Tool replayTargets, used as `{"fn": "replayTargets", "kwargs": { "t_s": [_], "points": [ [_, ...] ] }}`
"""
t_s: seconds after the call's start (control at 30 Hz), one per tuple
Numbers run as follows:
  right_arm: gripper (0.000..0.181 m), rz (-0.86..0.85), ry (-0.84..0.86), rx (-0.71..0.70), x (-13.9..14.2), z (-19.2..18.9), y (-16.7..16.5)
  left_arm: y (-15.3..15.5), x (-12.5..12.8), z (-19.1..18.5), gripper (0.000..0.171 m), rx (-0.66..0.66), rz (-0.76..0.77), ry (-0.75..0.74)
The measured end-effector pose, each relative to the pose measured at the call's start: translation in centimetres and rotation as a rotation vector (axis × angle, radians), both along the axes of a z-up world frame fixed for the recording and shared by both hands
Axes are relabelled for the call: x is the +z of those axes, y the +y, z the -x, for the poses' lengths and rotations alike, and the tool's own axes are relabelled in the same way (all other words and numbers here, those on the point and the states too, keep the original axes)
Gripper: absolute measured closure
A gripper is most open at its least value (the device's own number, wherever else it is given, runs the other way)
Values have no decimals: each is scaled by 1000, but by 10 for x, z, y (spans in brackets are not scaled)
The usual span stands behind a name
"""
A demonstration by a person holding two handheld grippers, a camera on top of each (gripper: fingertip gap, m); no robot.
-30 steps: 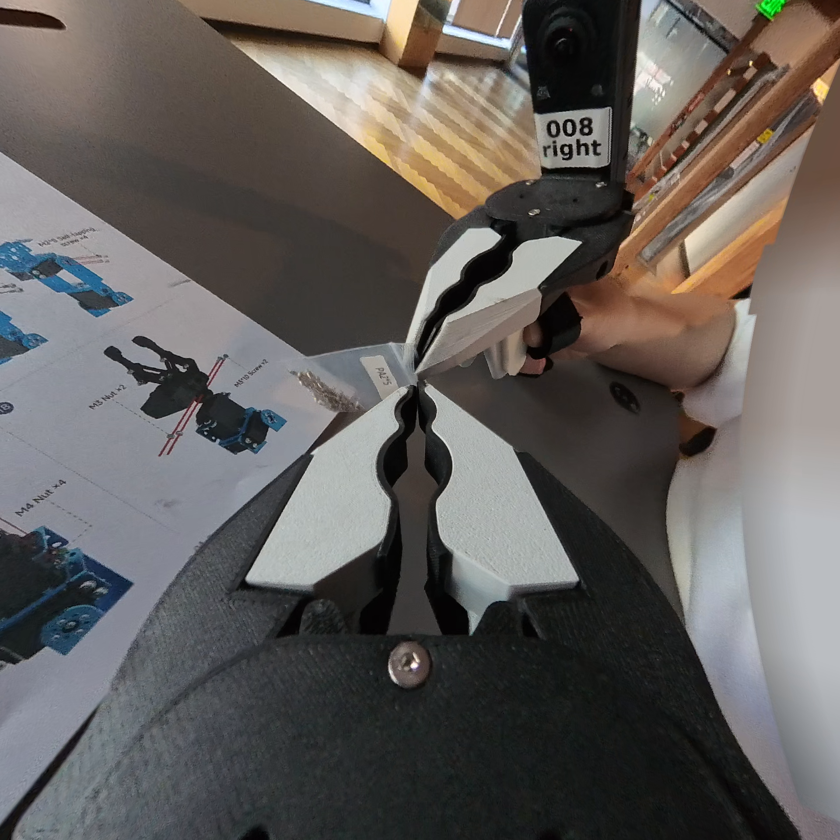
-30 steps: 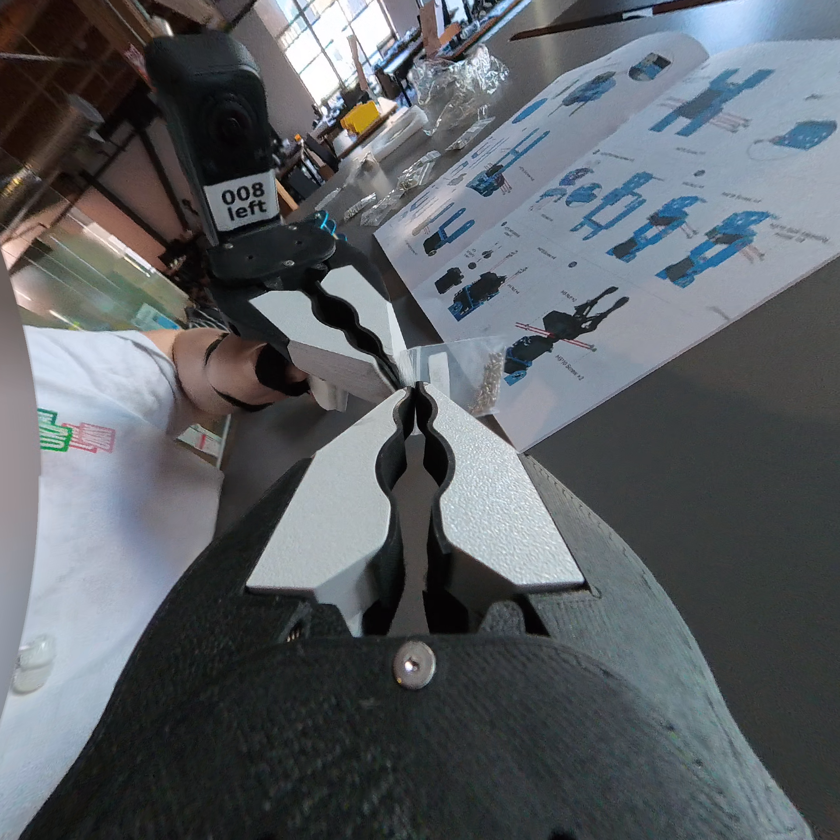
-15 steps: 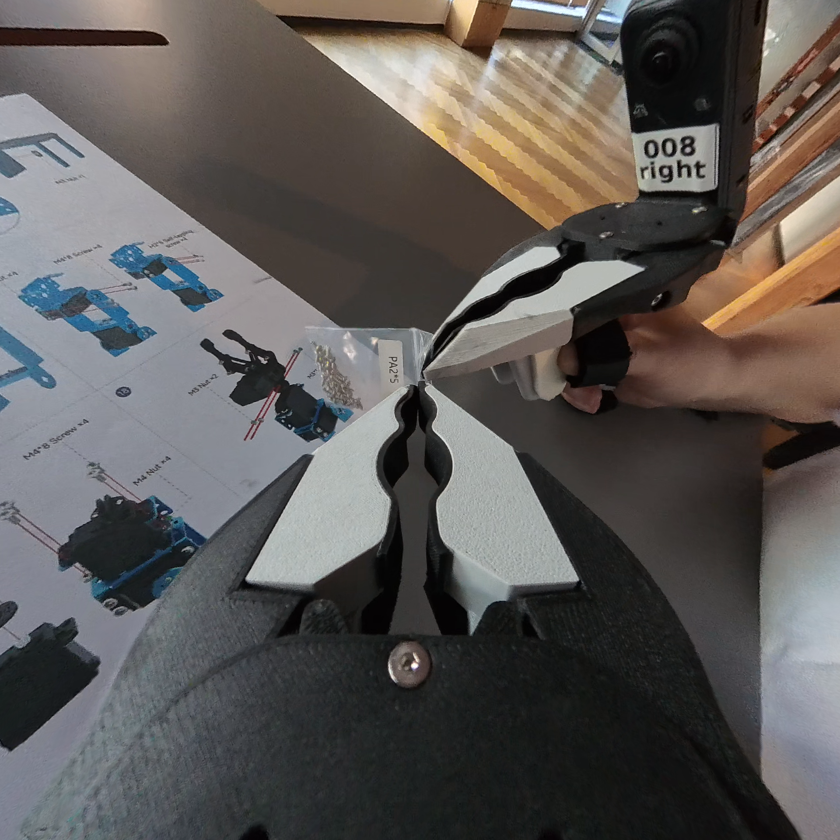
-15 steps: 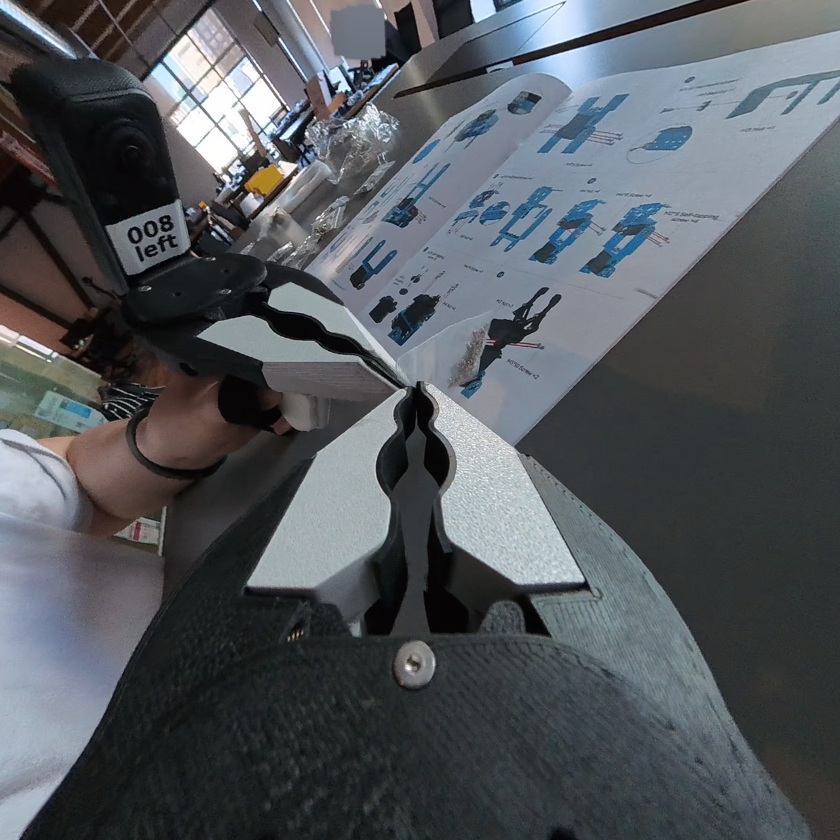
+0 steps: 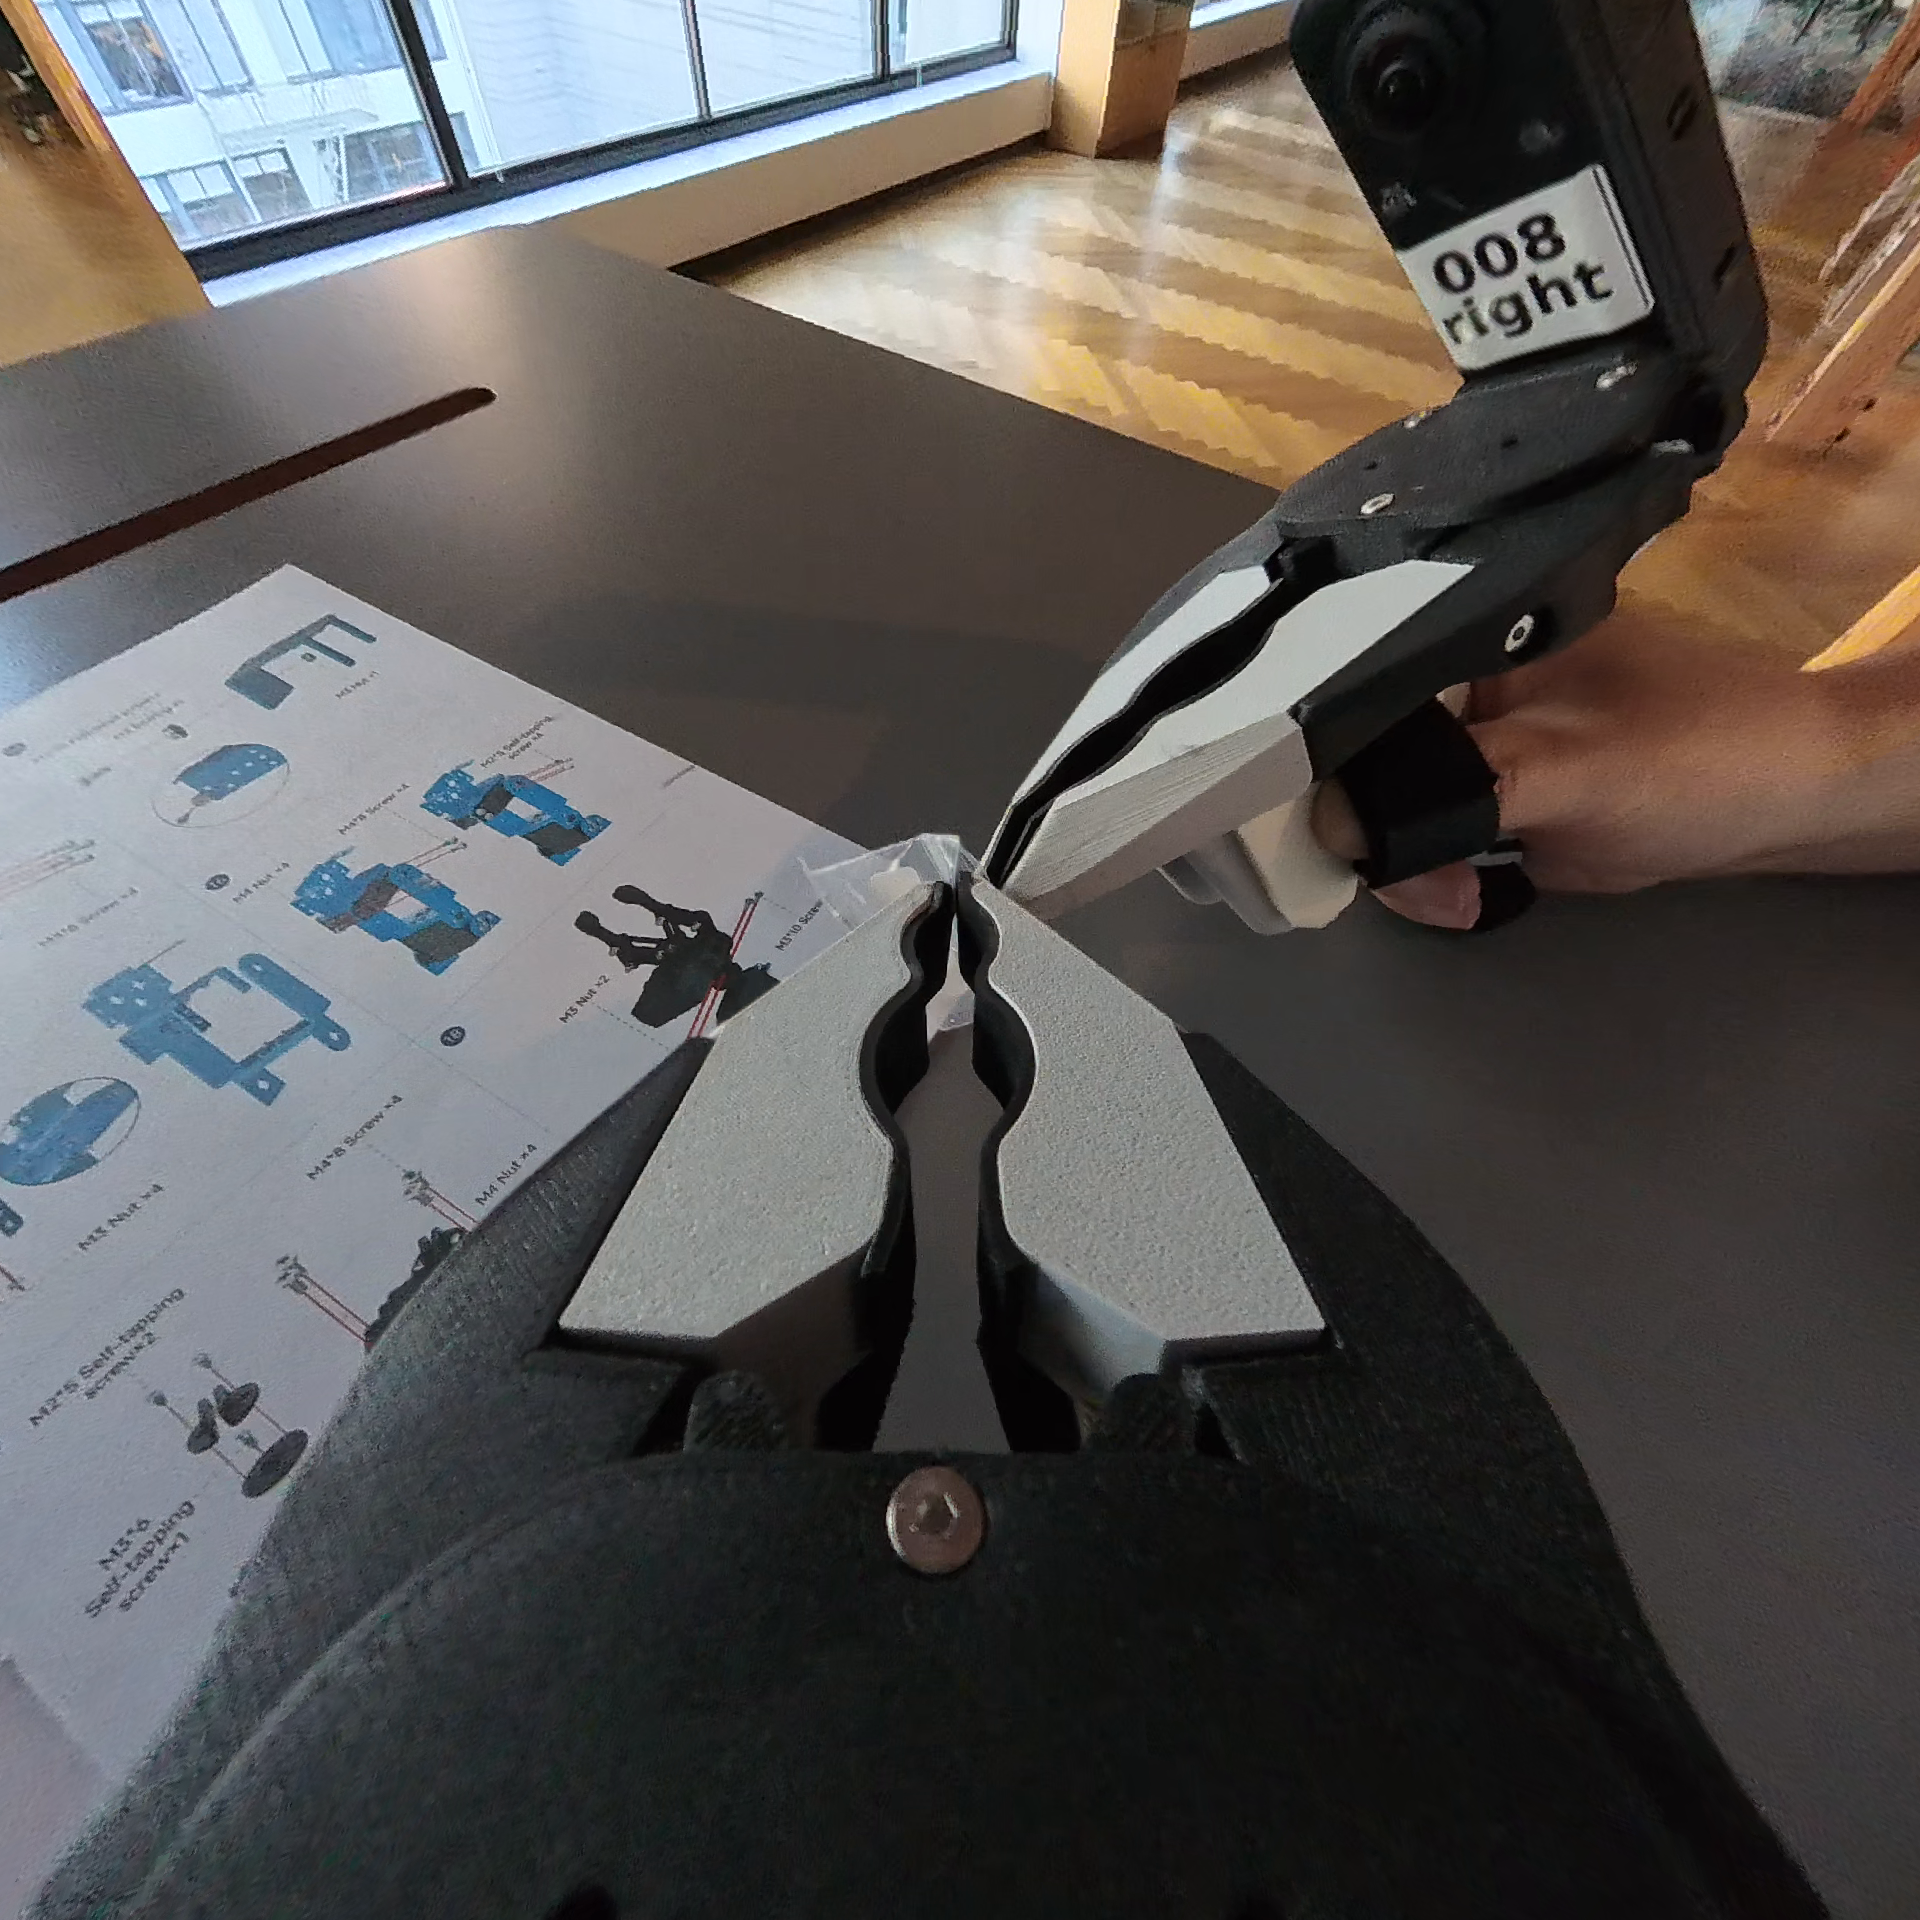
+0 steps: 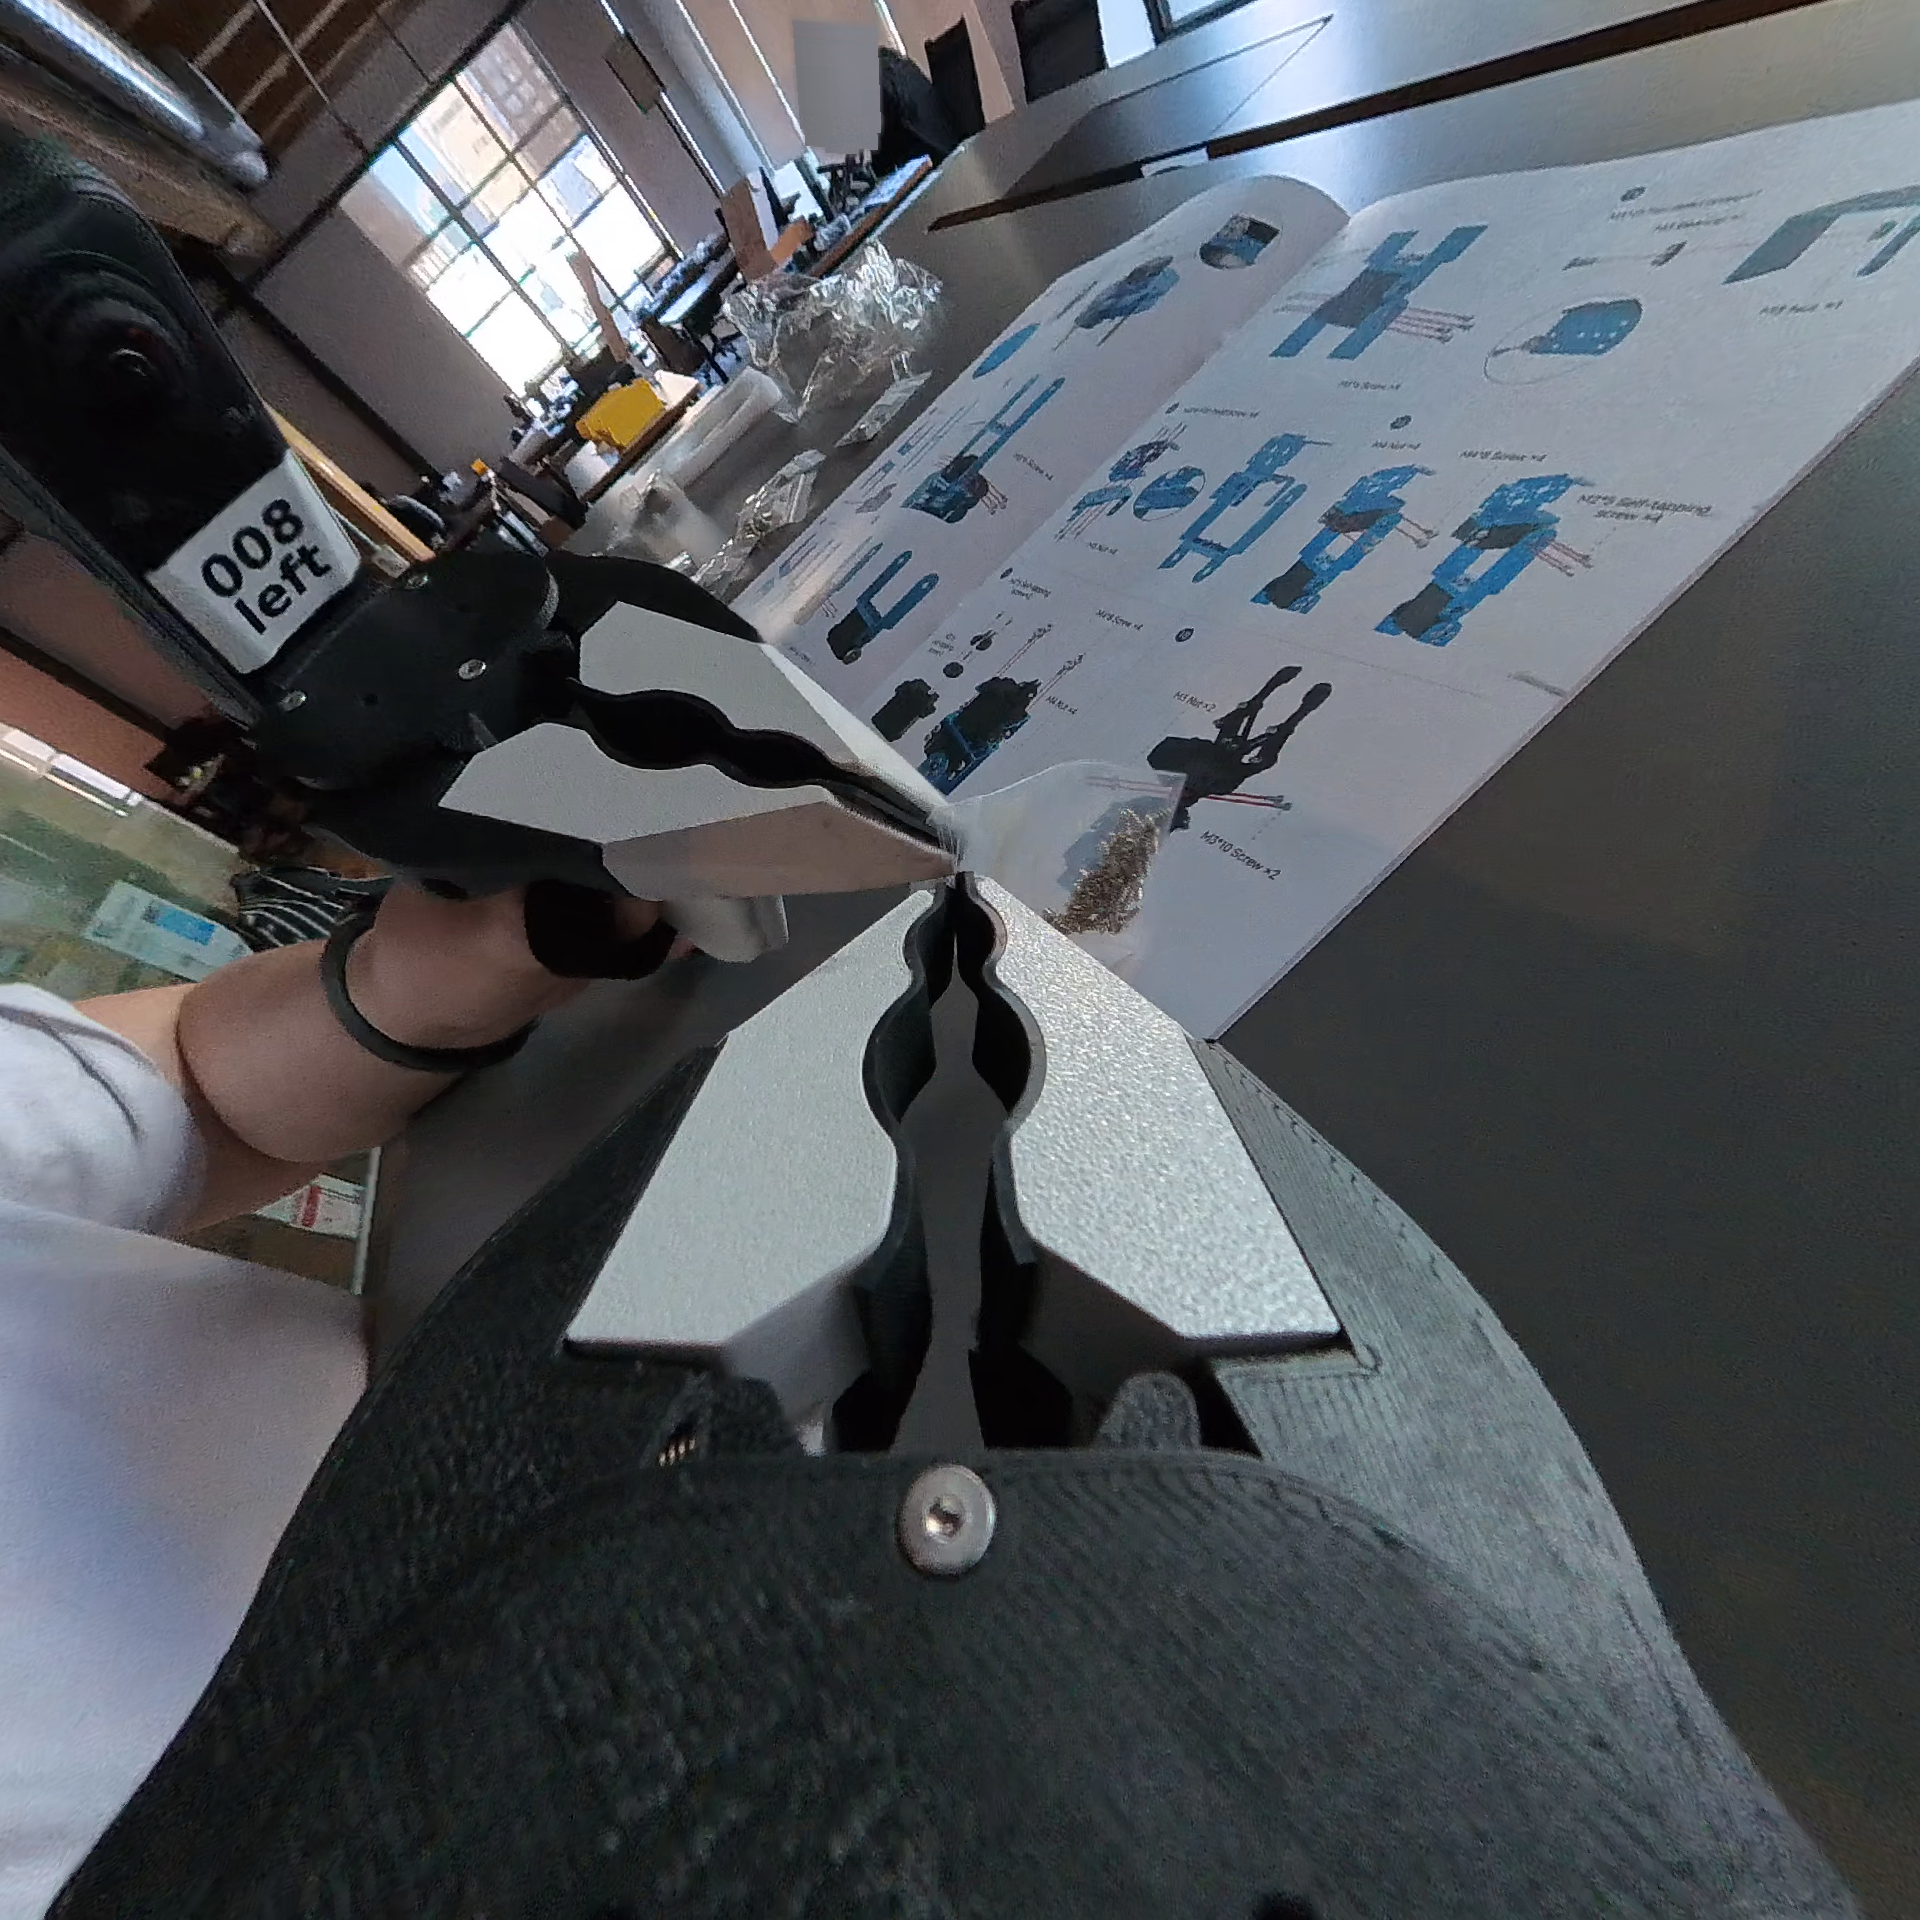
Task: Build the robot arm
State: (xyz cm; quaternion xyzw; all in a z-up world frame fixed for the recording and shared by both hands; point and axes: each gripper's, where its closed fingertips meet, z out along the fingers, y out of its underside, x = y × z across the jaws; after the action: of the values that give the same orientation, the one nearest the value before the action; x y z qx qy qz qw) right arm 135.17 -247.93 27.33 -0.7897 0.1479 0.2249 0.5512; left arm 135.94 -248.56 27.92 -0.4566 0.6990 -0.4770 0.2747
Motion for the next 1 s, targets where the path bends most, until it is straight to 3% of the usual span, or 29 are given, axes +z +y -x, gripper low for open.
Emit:
{"fn": "replayTargets", "kwargs": {
  "t_s": [0.27,0.43,0.7,0.87,1.0],
  "points": [
    [181,18,-74,-12,-1,2,1,2,-4,5,168,-29,274,148],
    [181,27,-112,-25,-2,2,1,-2,-4,9,171,-69,324,189],
    [181,65,-109,-7,-8,3,4,5,-12,10,171,-71,156,210],
    [181,97,-174,-109,-10,-6,13,17,-15,3,171,13,-8,158],
    [181,100,-228,-188,-8,-11,24,28,-13,-2,171,76,15,144]
  ]
}}
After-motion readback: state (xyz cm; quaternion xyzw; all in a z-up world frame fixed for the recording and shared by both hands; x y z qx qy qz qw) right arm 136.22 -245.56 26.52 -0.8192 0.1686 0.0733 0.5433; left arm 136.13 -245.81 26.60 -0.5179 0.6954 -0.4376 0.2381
